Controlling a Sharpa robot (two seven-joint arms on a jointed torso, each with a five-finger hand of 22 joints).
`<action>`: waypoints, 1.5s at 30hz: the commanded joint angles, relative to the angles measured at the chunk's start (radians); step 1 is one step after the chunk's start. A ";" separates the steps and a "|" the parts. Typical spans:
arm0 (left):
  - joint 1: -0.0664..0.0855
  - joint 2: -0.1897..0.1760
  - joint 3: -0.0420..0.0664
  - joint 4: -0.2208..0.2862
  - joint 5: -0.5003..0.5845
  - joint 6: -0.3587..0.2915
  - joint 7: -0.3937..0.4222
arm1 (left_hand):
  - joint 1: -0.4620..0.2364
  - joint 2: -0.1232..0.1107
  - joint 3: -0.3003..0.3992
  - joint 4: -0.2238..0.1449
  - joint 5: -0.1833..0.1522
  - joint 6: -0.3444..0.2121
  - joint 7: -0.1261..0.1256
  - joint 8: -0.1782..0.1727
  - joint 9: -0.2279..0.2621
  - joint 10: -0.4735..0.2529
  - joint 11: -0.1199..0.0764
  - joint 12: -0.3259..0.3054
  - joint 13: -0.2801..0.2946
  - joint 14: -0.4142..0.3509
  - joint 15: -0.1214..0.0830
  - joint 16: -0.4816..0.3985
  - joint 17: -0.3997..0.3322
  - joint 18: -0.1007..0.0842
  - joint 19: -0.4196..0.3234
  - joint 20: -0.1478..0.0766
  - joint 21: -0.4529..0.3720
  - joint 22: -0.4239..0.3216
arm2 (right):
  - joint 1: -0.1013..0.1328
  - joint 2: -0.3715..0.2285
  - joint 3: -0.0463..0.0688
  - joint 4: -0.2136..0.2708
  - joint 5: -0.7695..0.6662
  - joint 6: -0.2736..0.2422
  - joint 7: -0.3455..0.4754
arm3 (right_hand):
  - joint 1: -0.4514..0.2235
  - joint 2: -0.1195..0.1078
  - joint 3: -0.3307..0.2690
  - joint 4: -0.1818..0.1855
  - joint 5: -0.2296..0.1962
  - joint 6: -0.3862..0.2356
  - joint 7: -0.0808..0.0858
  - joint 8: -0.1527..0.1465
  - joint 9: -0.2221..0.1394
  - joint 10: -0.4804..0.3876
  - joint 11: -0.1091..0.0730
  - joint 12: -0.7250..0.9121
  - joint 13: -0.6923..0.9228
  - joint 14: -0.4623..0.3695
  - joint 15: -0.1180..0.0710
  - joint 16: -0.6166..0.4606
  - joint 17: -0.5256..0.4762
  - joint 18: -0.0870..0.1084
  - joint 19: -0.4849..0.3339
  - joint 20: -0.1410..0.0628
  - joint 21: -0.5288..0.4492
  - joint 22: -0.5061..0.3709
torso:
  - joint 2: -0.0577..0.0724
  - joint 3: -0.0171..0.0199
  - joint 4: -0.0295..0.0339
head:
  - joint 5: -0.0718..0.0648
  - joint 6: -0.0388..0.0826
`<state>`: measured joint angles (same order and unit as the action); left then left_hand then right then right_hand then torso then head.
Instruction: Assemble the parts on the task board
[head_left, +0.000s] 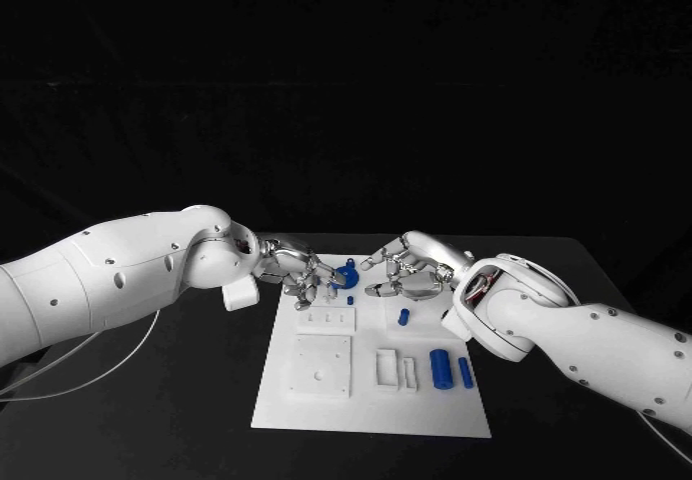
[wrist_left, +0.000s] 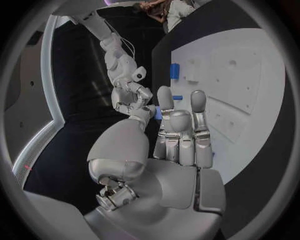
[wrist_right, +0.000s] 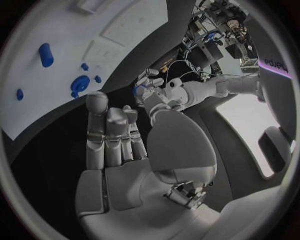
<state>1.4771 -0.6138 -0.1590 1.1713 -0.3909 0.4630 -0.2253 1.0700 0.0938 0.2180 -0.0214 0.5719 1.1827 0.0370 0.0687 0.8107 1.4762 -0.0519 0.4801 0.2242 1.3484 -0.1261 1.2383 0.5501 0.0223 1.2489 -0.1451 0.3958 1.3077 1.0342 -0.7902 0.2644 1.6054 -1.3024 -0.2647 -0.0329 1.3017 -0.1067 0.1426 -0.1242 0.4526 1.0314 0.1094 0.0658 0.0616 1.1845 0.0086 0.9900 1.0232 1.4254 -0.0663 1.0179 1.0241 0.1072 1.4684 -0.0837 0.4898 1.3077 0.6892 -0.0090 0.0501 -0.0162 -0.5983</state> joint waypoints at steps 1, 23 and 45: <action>-0.003 -0.008 -0.002 0.006 0.062 0.068 0.122 | 0.023 0.013 0.105 -0.098 -0.002 0.038 -0.035 -0.002 0.000 0.033 -0.006 -0.009 -0.001 -0.011 0.001 -0.006 0.002 -0.012 -0.002 0.003 -0.006 0.018 | -0.007 -0.004 0.000 0.020 -0.005 0.035 0.050 | -0.004 0.007 0.000 -0.008 0.007 0.005 0.004 -0.004 0.000 -0.002 -0.007 0.003 0.000 0.002 -0.001 -0.004 -0.001 0.004 0.041 -0.003 -0.003 0.017 | 0.000 0.0015 0.0001 | 0.002 0.003; -0.017 -0.028 -0.013 0.012 0.052 0.183 0.154 | 0.034 0.005 0.102 -0.089 -0.006 0.042 -0.035 -0.002 -0.016 0.033 -0.005 -0.015 0.002 -0.018 0.002 -0.003 0.007 -0.016 -0.008 0.004 -0.018 0.019 | -0.021 0.000 -0.001 0.057 0.079 -0.064 0.089 | -0.006 0.031 -0.041 0.048 -0.103 0.001 0.003 -0.004 0.000 0.004 -0.005 0.011 0.005 0.006 0.000 0.000 0.002 0.010 0.044 -0.001 0.001 0.020 | 0.003 0.0011 -0.0020 | 0.003 0.010; -0.016 -0.007 -0.013 0.010 0.061 0.168 0.172 | 0.036 0.004 0.095 -0.081 -0.014 0.044 -0.035 -0.002 -0.018 0.032 -0.005 -0.017 0.003 -0.019 0.002 -0.004 0.007 -0.017 -0.008 0.004 -0.022 0.018 | -0.021 0.005 -0.014 0.079 0.071 0.016 0.090 | -0.002 0.031 -0.024 0.019 -0.077 0.015 0.001 -0.004 0.000 -0.001 -0.006 0.012 0.008 0.003 0.000 -0.001 0.002 0.007 0.042 -0.002 -0.001 0.023 | 0.002 0.0023 -0.0013 | 0.002 0.005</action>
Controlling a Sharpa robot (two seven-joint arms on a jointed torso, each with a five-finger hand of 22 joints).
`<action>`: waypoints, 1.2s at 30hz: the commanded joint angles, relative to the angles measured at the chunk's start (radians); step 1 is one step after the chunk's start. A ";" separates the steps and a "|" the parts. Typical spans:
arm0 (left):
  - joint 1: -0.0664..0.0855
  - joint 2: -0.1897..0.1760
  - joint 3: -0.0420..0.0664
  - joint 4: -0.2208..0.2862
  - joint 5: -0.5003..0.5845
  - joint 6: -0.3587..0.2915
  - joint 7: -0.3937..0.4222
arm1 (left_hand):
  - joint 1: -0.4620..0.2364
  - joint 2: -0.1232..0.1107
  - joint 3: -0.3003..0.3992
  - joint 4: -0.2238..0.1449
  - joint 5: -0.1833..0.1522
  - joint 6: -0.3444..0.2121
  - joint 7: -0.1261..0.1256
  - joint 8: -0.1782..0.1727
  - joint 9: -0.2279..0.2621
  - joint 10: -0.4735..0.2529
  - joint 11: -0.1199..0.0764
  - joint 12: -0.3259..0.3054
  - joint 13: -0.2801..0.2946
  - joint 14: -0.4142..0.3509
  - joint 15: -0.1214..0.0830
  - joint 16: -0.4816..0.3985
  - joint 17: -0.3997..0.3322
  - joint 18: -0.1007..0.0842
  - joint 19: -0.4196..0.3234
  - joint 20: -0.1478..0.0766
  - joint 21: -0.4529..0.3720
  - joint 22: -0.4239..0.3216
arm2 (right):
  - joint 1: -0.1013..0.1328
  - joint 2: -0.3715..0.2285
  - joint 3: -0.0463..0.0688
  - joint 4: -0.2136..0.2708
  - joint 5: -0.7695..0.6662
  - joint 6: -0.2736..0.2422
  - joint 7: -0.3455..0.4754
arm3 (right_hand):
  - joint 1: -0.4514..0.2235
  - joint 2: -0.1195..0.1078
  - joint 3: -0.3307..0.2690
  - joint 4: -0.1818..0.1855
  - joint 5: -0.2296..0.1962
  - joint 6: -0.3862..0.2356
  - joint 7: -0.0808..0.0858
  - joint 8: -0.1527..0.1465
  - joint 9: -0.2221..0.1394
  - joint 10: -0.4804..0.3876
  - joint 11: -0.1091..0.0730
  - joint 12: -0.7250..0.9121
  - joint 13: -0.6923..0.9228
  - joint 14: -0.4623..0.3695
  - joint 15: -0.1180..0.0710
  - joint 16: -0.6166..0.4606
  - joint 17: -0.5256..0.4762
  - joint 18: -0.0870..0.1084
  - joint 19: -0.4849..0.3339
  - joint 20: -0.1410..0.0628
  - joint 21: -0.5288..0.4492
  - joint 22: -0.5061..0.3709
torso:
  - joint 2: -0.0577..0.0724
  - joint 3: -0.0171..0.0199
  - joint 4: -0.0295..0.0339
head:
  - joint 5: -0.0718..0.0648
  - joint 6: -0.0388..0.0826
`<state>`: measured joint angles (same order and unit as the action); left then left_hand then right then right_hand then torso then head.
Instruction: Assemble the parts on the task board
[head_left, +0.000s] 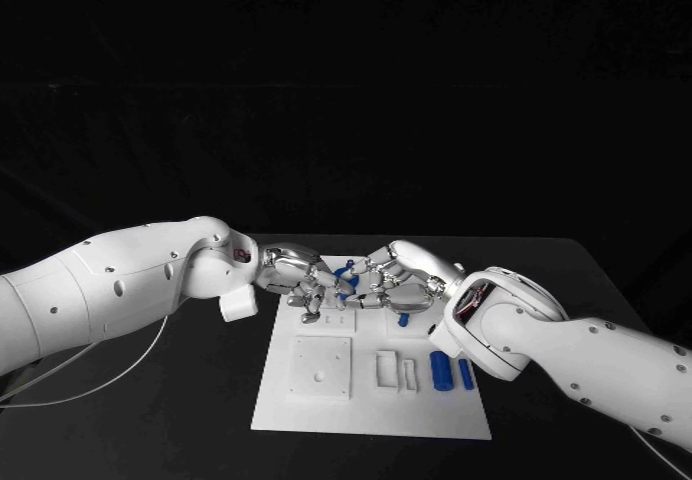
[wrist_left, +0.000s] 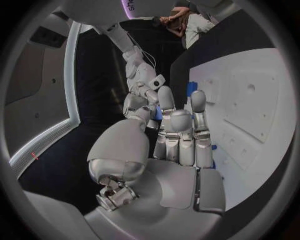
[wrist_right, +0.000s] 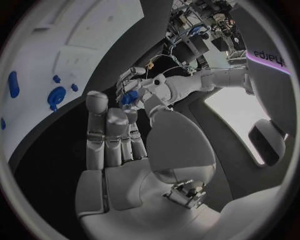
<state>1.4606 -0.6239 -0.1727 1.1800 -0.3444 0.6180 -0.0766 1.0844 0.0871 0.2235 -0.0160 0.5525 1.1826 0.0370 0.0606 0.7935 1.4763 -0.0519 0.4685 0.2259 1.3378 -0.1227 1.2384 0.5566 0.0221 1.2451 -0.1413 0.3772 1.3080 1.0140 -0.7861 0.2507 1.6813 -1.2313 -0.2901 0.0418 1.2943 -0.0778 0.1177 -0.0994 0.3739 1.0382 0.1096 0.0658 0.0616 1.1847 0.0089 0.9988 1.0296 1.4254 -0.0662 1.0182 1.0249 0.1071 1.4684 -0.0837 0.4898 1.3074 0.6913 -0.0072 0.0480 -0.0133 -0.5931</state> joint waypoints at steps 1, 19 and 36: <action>0.000 0.004 0.001 0.001 0.015 0.015 0.024 | 0.022 0.011 0.090 -0.086 0.006 0.044 -0.036 0.006 -0.001 0.032 -0.005 -0.005 0.001 -0.008 -0.001 -0.004 0.001 -0.016 -0.004 0.000 -0.003 0.018 | -0.001 0.001 -0.001 0.004 -0.001 0.042 0.016 | 0.006 0.002 0.001 -0.006 0.002 0.008 0.001 -0.004 0.000 -0.001 -0.007 0.003 0.001 0.003 0.000 -0.001 0.001 0.007 0.042 -0.002 -0.001 0.023 | 0.000 0.0003 0.0007 | 0.000 -0.001; 0.000 0.005 0.001 0.005 0.035 0.035 0.026 | 0.027 0.008 0.088 -0.082 0.006 0.044 -0.035 0.006 -0.001 0.032 -0.005 -0.011 0.000 -0.010 -0.001 -0.007 0.000 -0.017 -0.005 0.001 -0.008 0.018 | -0.001 0.003 -0.002 -0.007 -0.012 0.028 0.012 | -0.005 0.025 0.159 -0.055 -0.115 0.094 -0.020 -0.004 0.001 0.002 -0.020 0.009 0.011 0.005 -0.010 0.001 0.006 -0.001 0.042 -0.011 0.001 0.032 | 0.000 0.0004 0.0005 | -0.003 -0.003; 0.000 -0.001 0.001 0.006 0.050 0.059 0.024 | 0.028 0.008 0.088 -0.080 0.006 0.044 -0.035 0.006 -0.002 0.032 -0.005 -0.012 0.000 -0.011 -0.001 -0.007 0.001 -0.017 -0.005 0.001 -0.010 0.019 | -0.001 -0.001 -0.002 -0.019 -0.038 -0.008 0.010 | 0.000 0.015 0.238 -0.081 -0.188 0.180 -0.039 -0.003 0.004 0.005 -0.032 0.005 0.013 0.007 -0.019 -0.003 0.008 -0.009 0.043 -0.021 0.005 0.038 | 0.000 0.0006 0.0007 | -0.002 -0.004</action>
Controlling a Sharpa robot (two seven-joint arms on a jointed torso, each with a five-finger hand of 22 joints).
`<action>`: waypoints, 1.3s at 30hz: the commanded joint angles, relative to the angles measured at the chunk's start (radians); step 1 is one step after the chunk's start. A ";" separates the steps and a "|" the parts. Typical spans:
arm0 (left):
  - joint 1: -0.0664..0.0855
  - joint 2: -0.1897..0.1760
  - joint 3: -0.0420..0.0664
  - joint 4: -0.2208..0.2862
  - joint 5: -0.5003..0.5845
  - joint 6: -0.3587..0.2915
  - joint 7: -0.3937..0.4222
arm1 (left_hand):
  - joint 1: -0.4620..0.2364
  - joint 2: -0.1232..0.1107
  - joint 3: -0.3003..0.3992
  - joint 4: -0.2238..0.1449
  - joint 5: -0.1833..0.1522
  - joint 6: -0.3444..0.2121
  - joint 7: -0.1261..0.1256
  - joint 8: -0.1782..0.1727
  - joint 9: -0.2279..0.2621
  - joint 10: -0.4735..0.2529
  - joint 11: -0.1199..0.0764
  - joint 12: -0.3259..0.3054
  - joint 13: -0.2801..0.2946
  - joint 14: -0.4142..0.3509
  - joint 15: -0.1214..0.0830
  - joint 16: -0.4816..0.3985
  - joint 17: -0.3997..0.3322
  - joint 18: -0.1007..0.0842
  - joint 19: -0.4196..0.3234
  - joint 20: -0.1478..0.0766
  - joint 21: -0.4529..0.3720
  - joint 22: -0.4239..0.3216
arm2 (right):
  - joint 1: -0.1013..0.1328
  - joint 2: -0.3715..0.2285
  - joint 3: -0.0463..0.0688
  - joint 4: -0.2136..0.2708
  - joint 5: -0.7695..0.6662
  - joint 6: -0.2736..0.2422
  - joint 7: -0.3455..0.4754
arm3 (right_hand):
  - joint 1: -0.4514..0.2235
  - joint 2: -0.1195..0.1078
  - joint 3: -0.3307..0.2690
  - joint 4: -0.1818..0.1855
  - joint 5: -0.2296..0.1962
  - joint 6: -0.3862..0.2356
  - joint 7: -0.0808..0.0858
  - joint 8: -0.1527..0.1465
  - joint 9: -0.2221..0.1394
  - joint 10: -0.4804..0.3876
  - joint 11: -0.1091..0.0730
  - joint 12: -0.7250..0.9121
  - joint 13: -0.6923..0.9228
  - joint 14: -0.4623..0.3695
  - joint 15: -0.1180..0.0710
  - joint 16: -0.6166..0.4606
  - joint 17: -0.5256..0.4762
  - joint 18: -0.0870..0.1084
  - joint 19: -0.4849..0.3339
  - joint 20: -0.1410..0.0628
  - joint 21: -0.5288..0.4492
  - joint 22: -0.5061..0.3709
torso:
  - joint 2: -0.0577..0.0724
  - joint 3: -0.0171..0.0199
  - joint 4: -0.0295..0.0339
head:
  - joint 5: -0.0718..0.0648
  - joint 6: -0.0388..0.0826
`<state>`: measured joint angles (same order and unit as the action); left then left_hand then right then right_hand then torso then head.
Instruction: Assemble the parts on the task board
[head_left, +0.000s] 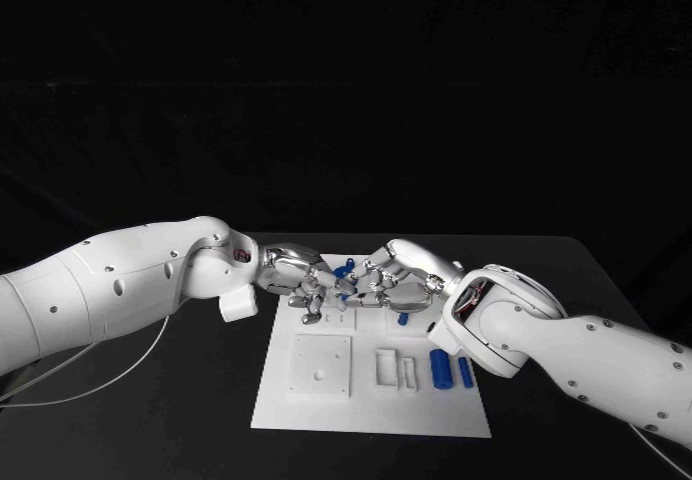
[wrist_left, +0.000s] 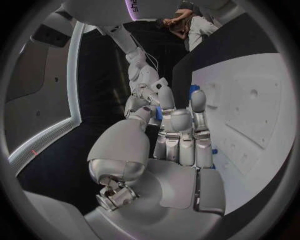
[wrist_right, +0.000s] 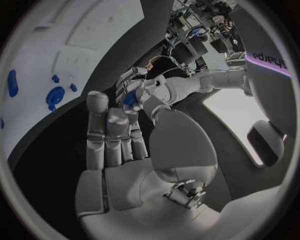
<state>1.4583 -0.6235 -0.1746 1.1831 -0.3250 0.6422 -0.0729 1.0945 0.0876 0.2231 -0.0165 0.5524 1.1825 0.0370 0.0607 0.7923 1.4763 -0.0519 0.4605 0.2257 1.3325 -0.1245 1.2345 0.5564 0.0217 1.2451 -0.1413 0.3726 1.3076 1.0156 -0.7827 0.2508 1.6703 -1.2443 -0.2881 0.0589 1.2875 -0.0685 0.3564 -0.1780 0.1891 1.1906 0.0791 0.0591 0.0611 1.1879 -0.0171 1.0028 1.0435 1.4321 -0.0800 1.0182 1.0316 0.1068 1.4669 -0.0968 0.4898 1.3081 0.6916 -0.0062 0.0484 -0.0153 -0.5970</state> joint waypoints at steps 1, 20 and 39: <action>0.002 -0.001 0.003 0.003 0.031 0.036 0.020 | 0.018 0.008 0.088 -0.080 0.006 0.044 -0.035 0.006 -0.001 0.032 -0.005 -0.004 0.000 -0.006 0.001 -0.003 0.001 -0.017 -0.005 0.001 -0.006 0.019 | -0.003 -0.004 -0.002 -0.009 -0.026 -0.011 -0.007 | 0.007 0.005 -0.005 -0.002 -0.001 0.029 -0.009 0.003 0.005 0.003 -0.007 0.001 0.000 0.001 -0.006 -0.002 0.002 -0.009 0.044 -0.008 0.003 0.037 | 0.000 -0.0003 0.0004 | 0.000 0.000; 0.003 -0.002 0.002 0.006 0.068 -0.010 0.002 | 0.027 0.019 0.067 -0.052 -0.101 0.023 -0.024 0.003 -0.127 0.032 0.000 -0.041 -0.014 -0.007 0.006 -0.026 -0.013 -0.019 -0.006 0.005 -0.023 0.016 | -0.003 0.001 -0.002 -0.009 -0.036 -0.014 -0.018 | 0.005 0.017 -0.083 0.020 0.025 0.061 -0.024 0.004 0.005 0.015 -0.014 0.009 0.014 0.005 -0.011 0.001 0.011 -0.014 0.046 -0.013 0.012 0.038 | 0.000 -0.0009 0.0002 | 0.000 0.002; 0.003 -0.003 0.002 0.007 0.087 -0.071 -0.028 | 0.043 -0.026 -0.095 0.051 -0.323 -0.041 0.011 0.003 -0.531 0.030 0.013 -0.077 -0.024 -0.003 0.019 -0.040 -0.031 -0.014 0.016 0.017 -0.062 0.017 | -0.004 0.002 -0.002 -0.006 -0.048 -0.011 -0.035 | -0.002 0.035 -0.113 0.030 0.036 0.078 -0.033 0.004 0.005 0.033 -0.020 0.013 0.028 0.009 -0.015 0.007 0.020 -0.021 0.047 -0.018 0.027 0.038 | 0.001 -0.0005 -0.0001 | 0.002 -0.001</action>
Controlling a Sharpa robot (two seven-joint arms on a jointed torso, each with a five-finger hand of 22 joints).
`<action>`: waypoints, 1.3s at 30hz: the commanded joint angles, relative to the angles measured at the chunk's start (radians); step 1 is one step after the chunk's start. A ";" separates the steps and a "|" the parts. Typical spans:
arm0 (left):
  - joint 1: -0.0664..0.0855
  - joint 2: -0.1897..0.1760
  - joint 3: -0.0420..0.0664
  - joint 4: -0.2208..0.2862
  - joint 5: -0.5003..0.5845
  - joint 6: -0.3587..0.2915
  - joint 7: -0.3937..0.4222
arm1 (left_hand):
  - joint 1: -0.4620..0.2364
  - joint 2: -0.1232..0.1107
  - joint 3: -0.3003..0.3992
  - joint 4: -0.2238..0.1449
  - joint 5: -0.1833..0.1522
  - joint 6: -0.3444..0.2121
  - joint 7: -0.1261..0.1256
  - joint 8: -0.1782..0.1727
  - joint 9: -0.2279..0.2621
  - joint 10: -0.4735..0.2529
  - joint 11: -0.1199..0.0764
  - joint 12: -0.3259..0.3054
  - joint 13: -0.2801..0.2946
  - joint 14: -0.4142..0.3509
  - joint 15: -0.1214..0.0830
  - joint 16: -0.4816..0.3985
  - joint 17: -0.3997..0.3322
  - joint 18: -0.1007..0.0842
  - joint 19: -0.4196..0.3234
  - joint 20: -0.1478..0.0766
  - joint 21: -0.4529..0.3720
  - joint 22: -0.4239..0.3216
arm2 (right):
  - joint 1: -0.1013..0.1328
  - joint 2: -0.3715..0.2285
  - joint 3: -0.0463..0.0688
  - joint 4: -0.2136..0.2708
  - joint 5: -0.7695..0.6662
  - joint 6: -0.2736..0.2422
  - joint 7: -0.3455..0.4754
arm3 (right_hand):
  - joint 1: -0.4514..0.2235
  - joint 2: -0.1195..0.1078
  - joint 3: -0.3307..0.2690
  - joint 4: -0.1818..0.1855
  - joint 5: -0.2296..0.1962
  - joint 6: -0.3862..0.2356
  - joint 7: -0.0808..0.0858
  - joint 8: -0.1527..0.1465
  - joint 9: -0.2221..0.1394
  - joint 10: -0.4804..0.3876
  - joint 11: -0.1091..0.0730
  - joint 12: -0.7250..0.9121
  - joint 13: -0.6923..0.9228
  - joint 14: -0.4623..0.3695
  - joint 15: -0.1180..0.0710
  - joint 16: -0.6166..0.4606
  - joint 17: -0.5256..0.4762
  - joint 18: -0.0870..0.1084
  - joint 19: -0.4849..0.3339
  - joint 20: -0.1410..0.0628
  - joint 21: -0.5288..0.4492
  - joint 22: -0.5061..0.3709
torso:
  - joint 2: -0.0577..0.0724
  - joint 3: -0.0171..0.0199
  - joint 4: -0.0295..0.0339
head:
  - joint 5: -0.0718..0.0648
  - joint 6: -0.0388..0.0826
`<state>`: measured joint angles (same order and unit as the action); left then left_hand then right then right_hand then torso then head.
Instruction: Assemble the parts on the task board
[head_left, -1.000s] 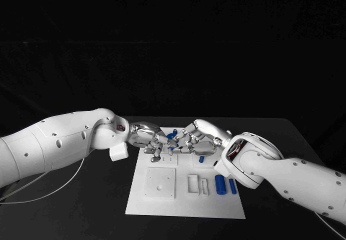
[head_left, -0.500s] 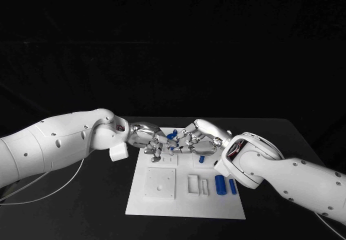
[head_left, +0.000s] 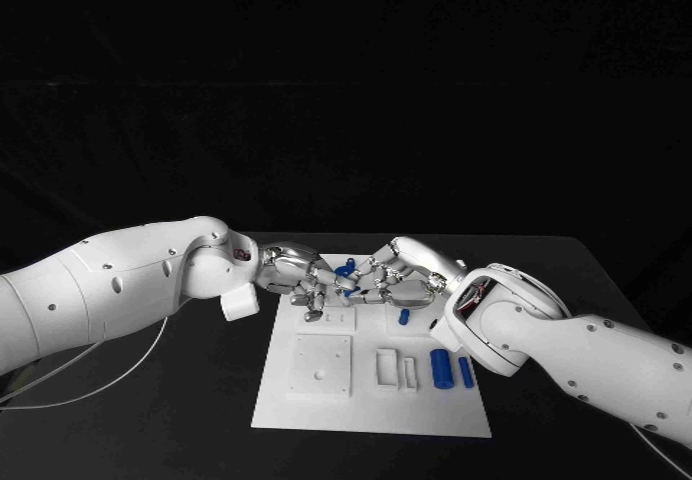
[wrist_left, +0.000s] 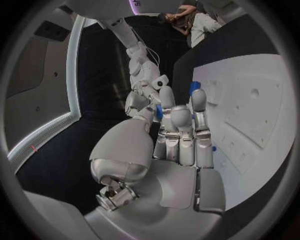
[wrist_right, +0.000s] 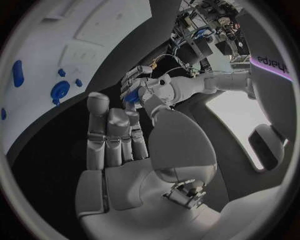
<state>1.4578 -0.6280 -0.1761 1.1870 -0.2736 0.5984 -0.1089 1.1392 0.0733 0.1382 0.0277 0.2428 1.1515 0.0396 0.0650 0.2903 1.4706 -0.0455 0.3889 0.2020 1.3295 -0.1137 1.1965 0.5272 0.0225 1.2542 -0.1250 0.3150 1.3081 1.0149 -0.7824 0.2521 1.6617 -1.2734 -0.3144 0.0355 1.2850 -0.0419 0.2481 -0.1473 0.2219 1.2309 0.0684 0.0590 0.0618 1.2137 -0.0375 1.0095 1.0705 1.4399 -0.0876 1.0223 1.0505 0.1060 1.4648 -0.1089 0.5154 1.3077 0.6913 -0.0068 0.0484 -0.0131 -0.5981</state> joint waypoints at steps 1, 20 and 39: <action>0.003 0.002 0.003 0.003 0.036 -0.028 0.007 | 0.003 -0.012 -0.015 0.011 -0.017 -0.007 0.009 -0.001 -0.053 0.036 0.009 -0.006 0.000 0.000 0.008 -0.003 -0.002 -0.013 0.008 0.002 -0.007 0.017 | -0.004 0.002 -0.003 0.002 -0.020 0.016 -0.013 | 0.000 0.009 -0.006 0.000 0.004 0.038 -0.023 0.004 0.004 0.008 0.000 0.006 0.001 0.001 -0.008 0.003 0.002 -0.020 0.050 -0.006 0.002 0.038 | 0.001 0.0000 -0.0003 | -0.001 0.000; 0.003 0.004 0.003 0.004 0.046 -0.037 -0.003 | 0.020 0.004 -0.043 0.019 -0.058 -0.035 0.024 0.000 -0.162 0.035 0.009 -0.013 0.005 0.001 0.014 -0.002 -0.009 -0.008 0.013 0.007 -0.015 0.018 | -0.005 0.007 -0.003 0.002 -0.026 0.016 -0.021 | -0.002 0.007 -0.008 0.004 0.009 0.039 -0.024 0.004 0.004 0.008 0.000 0.004 0.002 0.001 -0.008 0.003 0.002 -0.020 0.050 -0.006 0.004 0.037 | 0.000 0.0005 -0.0004 | -0.003 -0.005; 0.003 0.011 0.003 0.001 0.047 -0.073 -0.029 | 0.007 0.005 -0.053 0.044 -0.071 -0.028 0.023 0.002 -0.171 0.036 0.006 -0.014 0.005 0.004 0.014 -0.001 -0.010 -0.007 0.016 0.007 -0.012 0.018 | -0.006 0.011 -0.003 0.006 -0.027 0.017 -0.021 | -0.002 0.006 -0.008 0.007 0.013 0.038 -0.024 0.004 0.004 0.009 0.000 0.001 0.004 0.002 -0.009 0.001 0.003 -0.020 0.049 -0.007 0.007 0.034 | 0.000 0.0003 -0.0008 | -0.002 -0.001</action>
<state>1.4586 -0.6212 -0.1757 1.1860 -0.2522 0.5553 -0.1469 1.1540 0.0777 0.0839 0.0659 0.1772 1.1248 0.0656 0.0695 0.1179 1.4652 -0.0404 0.3802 0.2056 1.3324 -0.1030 1.1965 0.5183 0.0224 1.2614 -0.1179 0.3066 1.3076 1.0123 -0.7744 0.2512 1.6632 -1.2892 -0.3181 0.0072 1.2851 -0.0424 0.2387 -0.1435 0.2285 1.2354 0.0665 0.0590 0.0618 1.2172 -0.0369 1.0094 1.0742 1.4434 -0.0910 1.0223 1.0531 0.1057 1.4648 -0.1085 0.5192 1.3074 0.6912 -0.0058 0.0480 -0.0147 -0.5987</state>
